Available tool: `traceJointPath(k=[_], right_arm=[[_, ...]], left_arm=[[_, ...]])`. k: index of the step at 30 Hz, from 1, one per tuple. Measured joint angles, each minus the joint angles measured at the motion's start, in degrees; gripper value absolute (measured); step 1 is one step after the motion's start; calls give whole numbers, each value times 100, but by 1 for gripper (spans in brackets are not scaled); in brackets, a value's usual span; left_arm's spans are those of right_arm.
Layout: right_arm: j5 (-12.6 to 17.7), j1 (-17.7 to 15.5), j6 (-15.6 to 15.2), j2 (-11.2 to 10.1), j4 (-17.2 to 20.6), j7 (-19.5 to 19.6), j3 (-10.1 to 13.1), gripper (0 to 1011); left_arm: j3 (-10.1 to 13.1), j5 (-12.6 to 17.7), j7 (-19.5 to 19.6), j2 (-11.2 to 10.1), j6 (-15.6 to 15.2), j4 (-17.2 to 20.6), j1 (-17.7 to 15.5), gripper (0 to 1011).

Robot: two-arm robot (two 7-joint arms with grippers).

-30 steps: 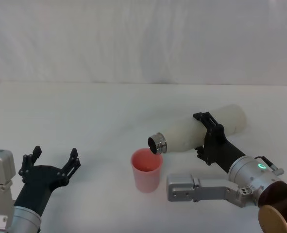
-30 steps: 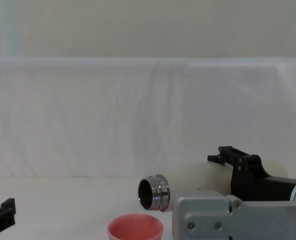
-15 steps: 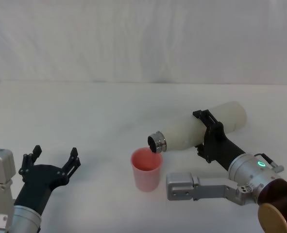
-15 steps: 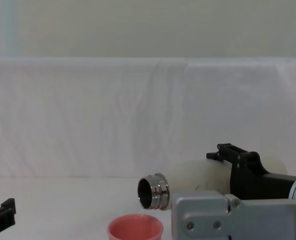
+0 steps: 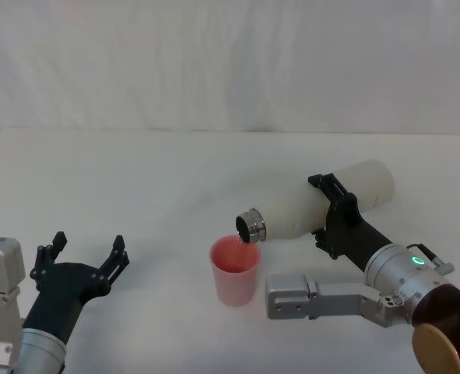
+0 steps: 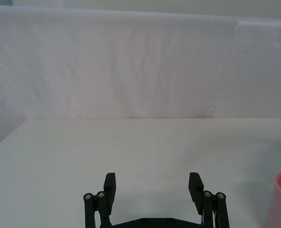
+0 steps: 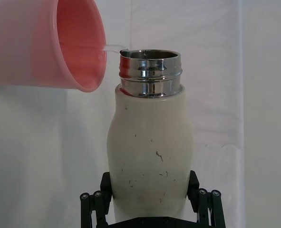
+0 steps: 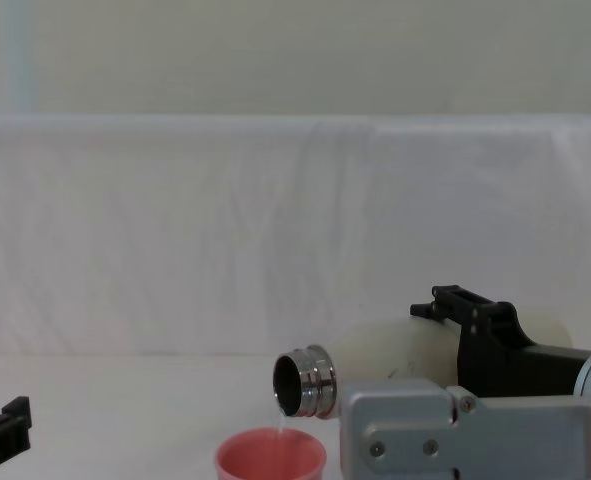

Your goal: Grasp the thermos with one hand and pour water into the cup lid.

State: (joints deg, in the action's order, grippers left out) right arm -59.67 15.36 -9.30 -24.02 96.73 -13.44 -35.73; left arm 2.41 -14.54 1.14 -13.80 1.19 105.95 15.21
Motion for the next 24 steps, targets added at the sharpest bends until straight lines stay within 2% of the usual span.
traceJointPath(k=[24], right_arm=[[-24, 13, -23, -23, 27, -38, -5, 957]], left_arm=[[0, 0, 0, 0, 0, 0, 0, 1001]])
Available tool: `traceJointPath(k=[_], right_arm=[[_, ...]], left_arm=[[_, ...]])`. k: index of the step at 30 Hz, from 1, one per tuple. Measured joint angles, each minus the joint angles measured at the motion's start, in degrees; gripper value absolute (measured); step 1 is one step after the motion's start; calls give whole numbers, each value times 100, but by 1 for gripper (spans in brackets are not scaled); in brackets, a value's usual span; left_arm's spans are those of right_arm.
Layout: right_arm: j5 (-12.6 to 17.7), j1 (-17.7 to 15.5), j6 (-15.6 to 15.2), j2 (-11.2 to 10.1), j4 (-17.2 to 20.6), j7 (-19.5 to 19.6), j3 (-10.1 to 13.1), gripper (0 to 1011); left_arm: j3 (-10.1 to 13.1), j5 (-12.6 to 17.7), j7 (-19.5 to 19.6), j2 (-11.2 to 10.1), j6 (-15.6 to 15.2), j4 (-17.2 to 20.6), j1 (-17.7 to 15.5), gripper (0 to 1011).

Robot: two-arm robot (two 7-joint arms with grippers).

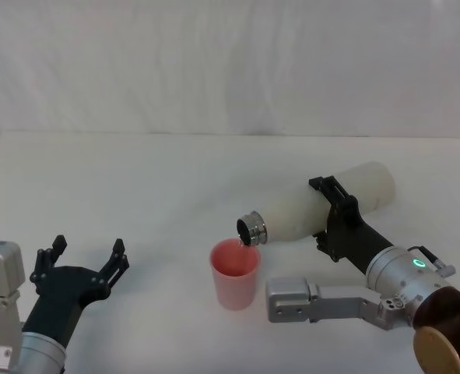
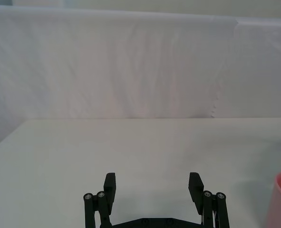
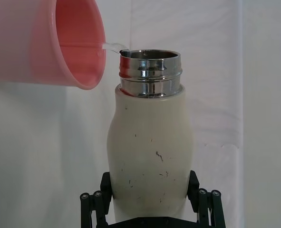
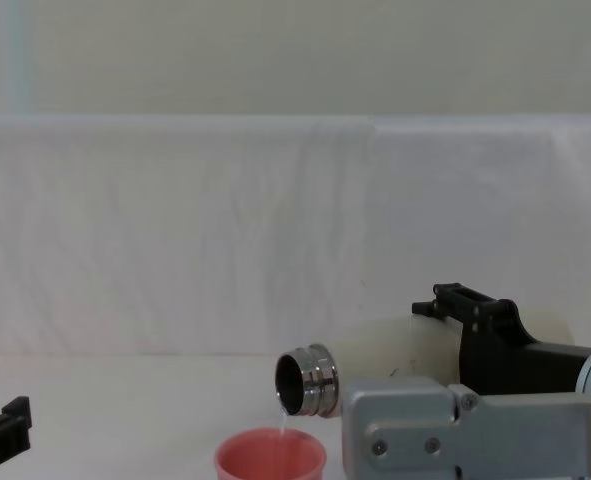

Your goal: Grasp the thermos with one hand and pour water into the cup lid.

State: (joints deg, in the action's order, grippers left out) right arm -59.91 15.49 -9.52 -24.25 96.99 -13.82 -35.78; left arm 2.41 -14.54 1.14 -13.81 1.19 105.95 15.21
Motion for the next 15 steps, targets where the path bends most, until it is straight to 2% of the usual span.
traceJointPath(k=[15], right_arm=[[-10, 28, 1, -16, 1, -36, -9, 957]], left_arm=[[0, 0, 0, 0, 0, 0, 0, 1001]])
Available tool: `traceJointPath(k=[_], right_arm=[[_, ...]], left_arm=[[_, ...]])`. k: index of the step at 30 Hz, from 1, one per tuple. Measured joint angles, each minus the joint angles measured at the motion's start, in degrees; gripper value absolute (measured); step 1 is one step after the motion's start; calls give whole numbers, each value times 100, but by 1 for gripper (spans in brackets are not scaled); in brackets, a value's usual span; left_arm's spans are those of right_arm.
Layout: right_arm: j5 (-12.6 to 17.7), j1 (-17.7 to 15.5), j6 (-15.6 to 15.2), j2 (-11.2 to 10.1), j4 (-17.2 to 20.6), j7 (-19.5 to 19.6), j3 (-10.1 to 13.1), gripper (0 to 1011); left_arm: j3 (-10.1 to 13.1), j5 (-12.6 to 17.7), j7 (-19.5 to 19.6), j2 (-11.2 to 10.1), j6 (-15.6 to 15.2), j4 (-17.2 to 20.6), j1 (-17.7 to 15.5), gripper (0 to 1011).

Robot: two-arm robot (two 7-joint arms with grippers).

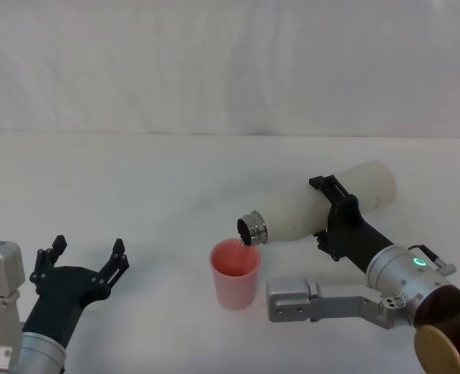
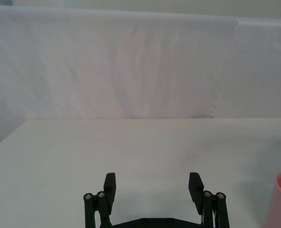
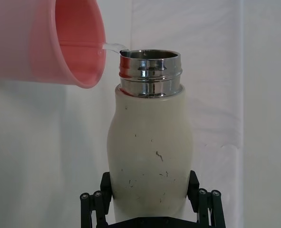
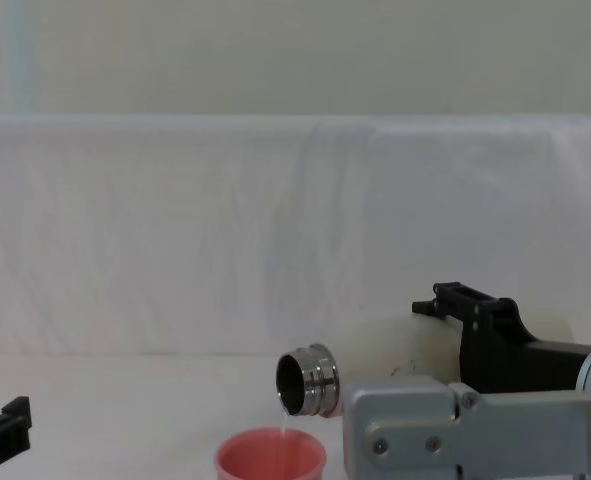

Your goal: Grasp the thermos with one hand and pour water into the cup lid.

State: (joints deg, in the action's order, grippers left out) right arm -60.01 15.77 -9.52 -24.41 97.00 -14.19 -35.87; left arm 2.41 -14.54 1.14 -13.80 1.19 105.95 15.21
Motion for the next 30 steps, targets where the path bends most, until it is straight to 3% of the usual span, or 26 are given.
traceJointPath(k=[30], right_arm=[[-19, 27, 17, 6, -22, 24, -31, 957]], left_arm=[[0, 0, 0, 0, 0, 0, 0, 1001]])
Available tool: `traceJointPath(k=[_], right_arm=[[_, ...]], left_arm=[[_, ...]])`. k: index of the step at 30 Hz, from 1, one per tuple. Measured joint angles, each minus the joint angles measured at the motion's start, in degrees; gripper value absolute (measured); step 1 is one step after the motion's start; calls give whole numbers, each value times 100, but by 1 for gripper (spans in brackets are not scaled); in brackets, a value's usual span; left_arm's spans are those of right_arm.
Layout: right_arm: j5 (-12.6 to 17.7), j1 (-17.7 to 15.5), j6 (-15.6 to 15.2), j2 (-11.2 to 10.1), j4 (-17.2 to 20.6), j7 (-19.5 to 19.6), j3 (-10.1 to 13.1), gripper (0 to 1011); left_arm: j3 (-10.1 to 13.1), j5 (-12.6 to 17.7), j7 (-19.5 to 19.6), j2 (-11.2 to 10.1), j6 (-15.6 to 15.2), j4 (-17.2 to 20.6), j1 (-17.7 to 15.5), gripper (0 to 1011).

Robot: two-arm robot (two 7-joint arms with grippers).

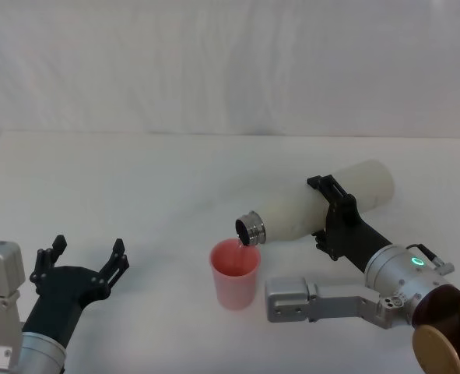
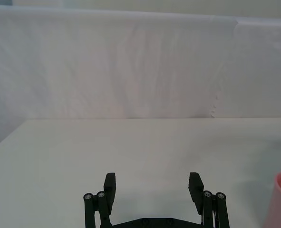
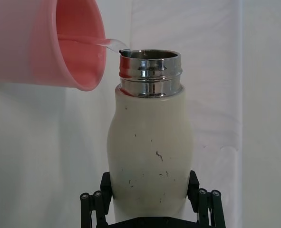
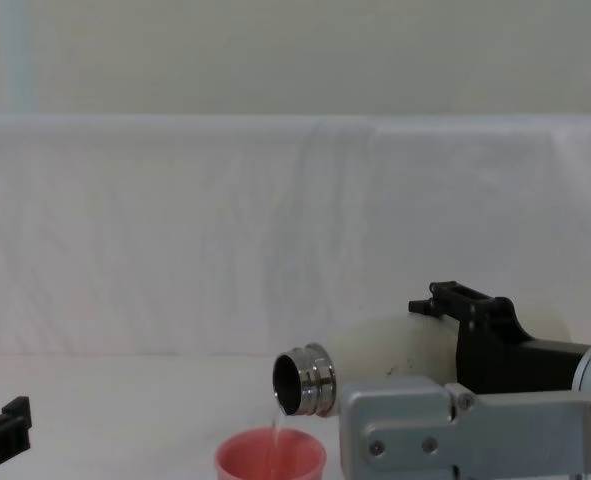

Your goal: Grasp the thermos with one hand and pour water into the cup lid.

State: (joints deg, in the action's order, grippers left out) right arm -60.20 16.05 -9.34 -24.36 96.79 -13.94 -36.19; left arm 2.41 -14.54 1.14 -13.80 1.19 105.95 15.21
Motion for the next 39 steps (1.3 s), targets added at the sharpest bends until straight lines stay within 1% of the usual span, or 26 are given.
traceJointPath(k=[7, 11, 13, 16, 17, 19, 21, 22, 23, 24, 26, 28, 30, 31, 34, 35, 38, 39], right_arm=[[93, -45, 7, 17, 2, 64, 66, 957], [204, -108, 30, 33, 54, 151, 150, 957], [282, -139, 44, 46, 86, 182, 203, 957], [546, -243, 77, 103, 179, 230, 369, 957], [546, -243, 77, 103, 179, 230, 369, 957], [875, -336, 108, 180, 274, 240, 551, 957], [1082, -397, 121, 237, 320, 240, 668, 957], [1286, -448, 127, 296, 357, 237, 781, 957], [1286, -448, 127, 296, 357, 237, 781, 957], [1464, -489, 132, 351, 382, 222, 875, 957], [1671, -527, 132, 424, 406, 190, 987, 957], [2118, -584, 127, 578, 411, 97, 1192, 957], [2334, -599, 117, 663, 405, 30, 1279, 957], [2587, -606, 90, 756, 380, -45, 1378, 957], [2926, -608, 44, 898, 341, -136, 1507, 957], [3156, -608, 0, 983, 310, -194, 1594, 957], [3460, -602, -58, 1104, 258, -256, 1693, 957], [3672, -595, -94, 1190, 211, -285, 1766, 957]], left_arm=[[0, 0, 0, 0, 0, 0, 0, 1001], [0, 0, 0, 0, 0, 0, 0, 1001], [0, 0, 0, 0, 0, 0, 0, 1001], [0, 0, 0, 0, 0, 0, 0, 1001], [0, 0, 0, 0, 0, 0, 0, 1001], [0, 0, 0, 0, 0, 0, 0, 1001], [0, 0, 0, 0, 0, 0, 0, 1001], [1, 0, 0, 0, 0, 0, 0, 1001], [1, 0, 0, 0, 0, 0, 0, 1001], [0, 0, 0, 0, 0, 0, 0, 1001], [0, 0, 0, 0, 0, 0, 0, 1001], [0, 0, 0, 0, 0, 0, 0, 1001], [1, 0, 0, 0, 0, 0, 0, 1001], [0, 0, 0, 0, 0, 0, 0, 1001], [0, 0, 0, 0, 0, 0, 0, 1001], [0, 0, 0, 0, 0, 0, 0, 1001], [1, 0, 0, 0, 0, 0, 0, 1001], [0, 0, 0, 0, 0, 0, 0, 1001]])
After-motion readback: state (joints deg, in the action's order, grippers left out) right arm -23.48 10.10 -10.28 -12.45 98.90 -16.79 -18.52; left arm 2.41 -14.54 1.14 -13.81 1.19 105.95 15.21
